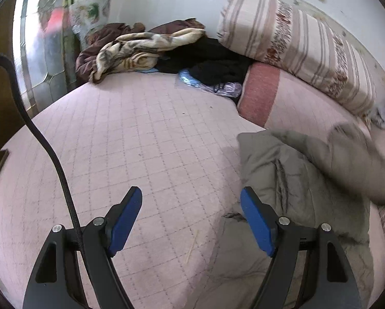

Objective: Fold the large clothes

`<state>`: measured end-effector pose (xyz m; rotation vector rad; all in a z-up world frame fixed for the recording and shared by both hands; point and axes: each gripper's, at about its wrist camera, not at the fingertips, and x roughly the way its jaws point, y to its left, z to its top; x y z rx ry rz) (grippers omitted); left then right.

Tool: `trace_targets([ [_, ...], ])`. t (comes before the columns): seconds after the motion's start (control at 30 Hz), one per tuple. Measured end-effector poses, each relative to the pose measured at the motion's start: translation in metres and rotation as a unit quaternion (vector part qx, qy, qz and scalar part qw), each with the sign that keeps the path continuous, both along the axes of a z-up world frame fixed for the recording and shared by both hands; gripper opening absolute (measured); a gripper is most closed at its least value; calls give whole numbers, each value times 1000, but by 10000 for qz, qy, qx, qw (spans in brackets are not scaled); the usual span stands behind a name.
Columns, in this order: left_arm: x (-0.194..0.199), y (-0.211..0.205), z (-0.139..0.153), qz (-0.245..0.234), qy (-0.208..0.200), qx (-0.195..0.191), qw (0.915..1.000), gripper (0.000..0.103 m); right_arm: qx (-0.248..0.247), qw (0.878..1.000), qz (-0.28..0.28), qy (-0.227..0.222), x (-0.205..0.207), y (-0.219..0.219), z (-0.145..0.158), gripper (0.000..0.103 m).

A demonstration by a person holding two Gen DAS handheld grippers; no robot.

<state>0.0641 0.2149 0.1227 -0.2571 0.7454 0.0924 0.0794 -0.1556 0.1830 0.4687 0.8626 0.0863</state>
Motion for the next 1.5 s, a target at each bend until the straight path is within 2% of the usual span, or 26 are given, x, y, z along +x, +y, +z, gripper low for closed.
trace_targets([
  [0.07,-2,10,1,78,60,-174,9998,78,158,9995,-55,278,-28,6,-34,6],
  [0.13,-5,16,1,116,62,-293,9995,78,391,9975,-122,571,-32,11,-68,6],
  [0.27,-7,22,3,195,58,-278,9994,78,480,9924,-364,1075,-11,19,-135,6],
  [0.33,-9,22,5,209,45,-285,9994,78,541,9899,-457,1225,1,19,-153,7],
  [0.4,-11,20,8,160,-7,-293,9994,78,816,9863,-523,1336,8,12,-165,11],
  [0.43,-12,17,9,135,-25,-265,9996,78,996,9840,-605,1347,7,8,-166,12],
  [0.5,-13,13,12,73,-78,-181,9998,78,1163,9824,-665,1298,0,0,-161,26],
  [0.53,-14,11,14,57,-101,-150,9998,78,1095,9846,-559,1239,-7,-1,-153,37],
  [0.57,-15,10,15,44,-122,-131,9998,78,951,9877,-441,1162,-15,-2,-144,43],
  [0.7,-19,7,17,12,-151,-139,9998,78,389,9947,-145,944,-49,-10,-108,43],
  [0.83,-19,6,17,-13,-151,-141,9998,78,-47,9984,-274,494,-65,-24,-69,43],
  [0.9,-18,4,16,-19,-136,-117,9998,78,-395,9976,-536,197,-58,-33,-46,43],
  [1.0,-17,0,13,-35,-102,-59,9999,78,-776,9931,-876,16,-33,-40,-35,43],
  [1.13,-14,-7,9,-98,-42,65,9999,78,-996,9890,-1016,394,18,-40,-65,43],
  [1.17,-12,-9,8,-124,-19,93,9999,78,-1063,9879,-959,591,29,-39,-80,43],
  [1.27,-9,-14,6,-178,6,136,9997,78,-1378,9776,-906,1308,44,-42,-125,43],
  [1.37,-7,-19,5,-266,42,177,9995,78,-1313,9748,-832,1600,41,-52,-156,44],
  [1.43,-7,-23,4,-317,67,227,9992,78,-1203,9763,-820,1602,38,-58,-156,44],
  [1.5,-9,-25,5,-353,67,251,9990,78,-1245,9759,-930,1533,34,-59,-140,44],
])
